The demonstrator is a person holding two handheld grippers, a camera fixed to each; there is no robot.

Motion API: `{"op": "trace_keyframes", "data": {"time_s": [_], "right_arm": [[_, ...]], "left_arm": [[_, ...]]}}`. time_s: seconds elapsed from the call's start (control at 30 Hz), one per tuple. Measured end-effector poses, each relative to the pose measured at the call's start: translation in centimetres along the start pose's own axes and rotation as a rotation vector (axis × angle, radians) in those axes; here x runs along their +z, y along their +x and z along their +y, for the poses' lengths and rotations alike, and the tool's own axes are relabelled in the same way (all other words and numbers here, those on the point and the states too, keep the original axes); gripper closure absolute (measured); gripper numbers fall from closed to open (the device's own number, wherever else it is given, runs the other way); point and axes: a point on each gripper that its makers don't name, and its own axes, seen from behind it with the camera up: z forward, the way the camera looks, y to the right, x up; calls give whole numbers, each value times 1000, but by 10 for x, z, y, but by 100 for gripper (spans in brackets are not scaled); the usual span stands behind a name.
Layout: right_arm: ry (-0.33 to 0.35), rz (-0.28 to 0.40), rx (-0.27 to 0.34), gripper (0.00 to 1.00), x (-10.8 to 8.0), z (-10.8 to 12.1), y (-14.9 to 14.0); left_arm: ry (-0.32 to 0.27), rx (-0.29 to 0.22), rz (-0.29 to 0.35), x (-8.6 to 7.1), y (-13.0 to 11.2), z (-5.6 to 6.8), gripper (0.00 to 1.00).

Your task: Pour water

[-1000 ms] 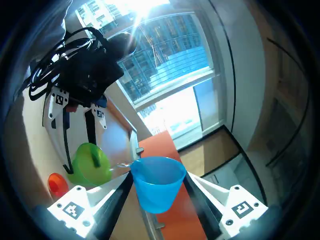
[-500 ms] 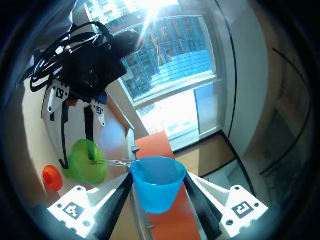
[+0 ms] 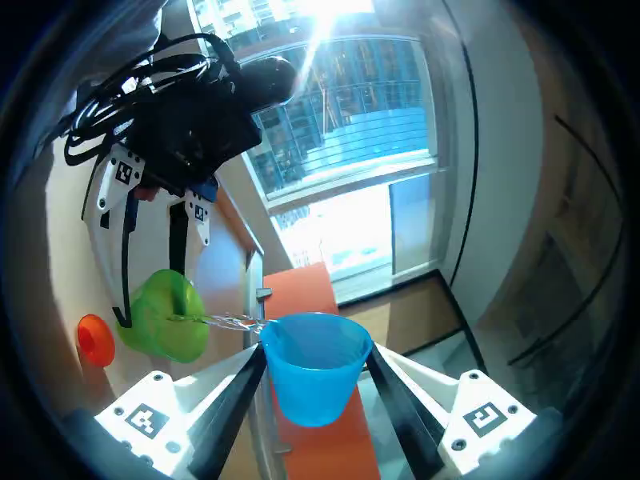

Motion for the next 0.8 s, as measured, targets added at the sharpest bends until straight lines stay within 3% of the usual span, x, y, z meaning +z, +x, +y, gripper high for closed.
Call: {"op": "trace_keyframes", "data": {"time_s": [0.8], "right_arm": [[-32,-7,-127,8,-1,18,6]], "left_arm": [[-4,12,11,0,6,3,19]]}}
